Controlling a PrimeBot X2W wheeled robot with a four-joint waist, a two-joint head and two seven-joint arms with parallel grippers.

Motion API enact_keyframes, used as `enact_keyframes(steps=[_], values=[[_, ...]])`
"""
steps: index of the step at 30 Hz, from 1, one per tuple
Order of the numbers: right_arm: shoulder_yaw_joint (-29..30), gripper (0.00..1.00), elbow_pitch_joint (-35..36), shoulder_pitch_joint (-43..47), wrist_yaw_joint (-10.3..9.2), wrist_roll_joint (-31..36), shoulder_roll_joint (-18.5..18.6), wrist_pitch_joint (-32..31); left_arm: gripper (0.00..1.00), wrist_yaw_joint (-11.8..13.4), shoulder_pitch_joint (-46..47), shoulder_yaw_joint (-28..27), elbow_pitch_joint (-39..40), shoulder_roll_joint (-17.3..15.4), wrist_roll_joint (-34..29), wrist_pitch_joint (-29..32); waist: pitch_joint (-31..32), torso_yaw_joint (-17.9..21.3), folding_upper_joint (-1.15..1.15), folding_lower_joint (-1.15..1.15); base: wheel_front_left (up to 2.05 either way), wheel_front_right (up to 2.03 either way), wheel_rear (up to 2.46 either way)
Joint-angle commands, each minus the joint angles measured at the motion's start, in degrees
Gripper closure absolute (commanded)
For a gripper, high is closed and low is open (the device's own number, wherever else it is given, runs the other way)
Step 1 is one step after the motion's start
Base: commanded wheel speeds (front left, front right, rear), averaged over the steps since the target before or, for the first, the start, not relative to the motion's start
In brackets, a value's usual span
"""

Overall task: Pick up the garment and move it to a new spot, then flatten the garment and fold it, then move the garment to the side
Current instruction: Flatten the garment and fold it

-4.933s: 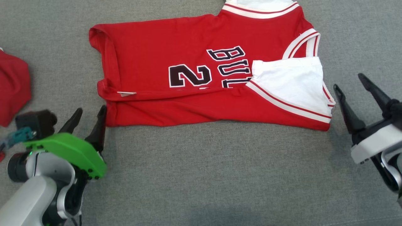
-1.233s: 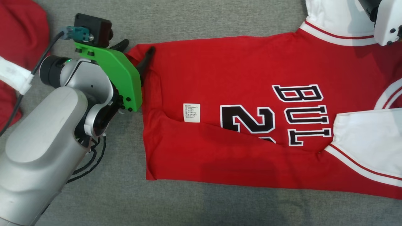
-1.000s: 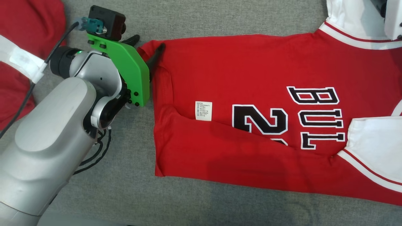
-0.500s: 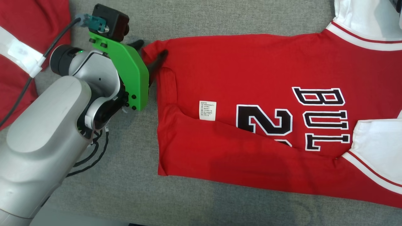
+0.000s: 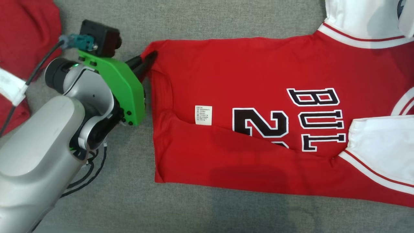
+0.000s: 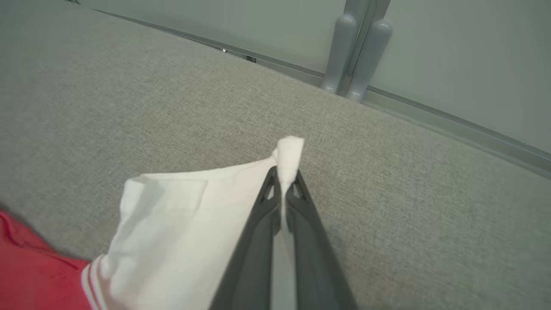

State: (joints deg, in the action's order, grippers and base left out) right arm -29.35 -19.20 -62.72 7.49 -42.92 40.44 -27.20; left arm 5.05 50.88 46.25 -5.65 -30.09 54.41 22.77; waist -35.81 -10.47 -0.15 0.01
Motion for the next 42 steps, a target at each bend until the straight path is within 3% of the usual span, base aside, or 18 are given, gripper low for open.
enact_keyframes(steps=[1,5,10,17,23,30,42], values=[[-0.03,1.00,1.02,2.33,0.00,-0.67,0.88,1.99,1.00,0.41,-1.32,-0.45,0.34,-1.17,-0.23,-0.74,1.89,1.67,0.15,-0.01,0.00,0.00,0.00],[-0.04,1.00,6.59,10.84,0.01,-3.26,3.75,10.72,1.00,2.07,-6.86,-2.24,3.64,-4.79,0.59,-4.23,5.32,4.67,0.15,-0.01,0.00,0.00,0.00],[4.50,1.00,10.97,23.12,0.00,-7.29,5.43,21.69,1.00,4.18,-13.30,-3.67,8.93,-7.78,2.06,-6.75,8.03,6.18,0.15,-0.01,0.00,0.00,0.00],[11.62,1.00,19.81,41.33,0.00,-8.74,3.95,31.20,1.00,6.87,-20.53,-5.86,12.41,-11.60,4.11,-9.51,10.91,9.06,0.15,-0.01,0.00,0.00,0.00],[13.23,1.00,26.41,53.72,0.00,-6.00,-1.11,31.85,1.00,8.58,-25.78,-7.44,15.94,-14.24,4.91,-12.56,12.09,12.00,0.15,-0.01,0.00,0.00,0.00],[15.59,1.00,29.88,60.62,0.00,-2.53,-6.50,31.24,1.00,11.12,-34.07,-9.92,20.82,-16.58,3.89,-20.59,13.31,14.02,0.15,-0.01,0.00,0.00,0.00],[20.77,1.00,33.19,66.81,0.00,-0.72,-8.80,26.17,1.00,12.79,-41.90,-8.26,24.01,-16.73,0.54,-27.44,14.10,13.78,0.15,-0.01,0.00,0.00,0.00]])
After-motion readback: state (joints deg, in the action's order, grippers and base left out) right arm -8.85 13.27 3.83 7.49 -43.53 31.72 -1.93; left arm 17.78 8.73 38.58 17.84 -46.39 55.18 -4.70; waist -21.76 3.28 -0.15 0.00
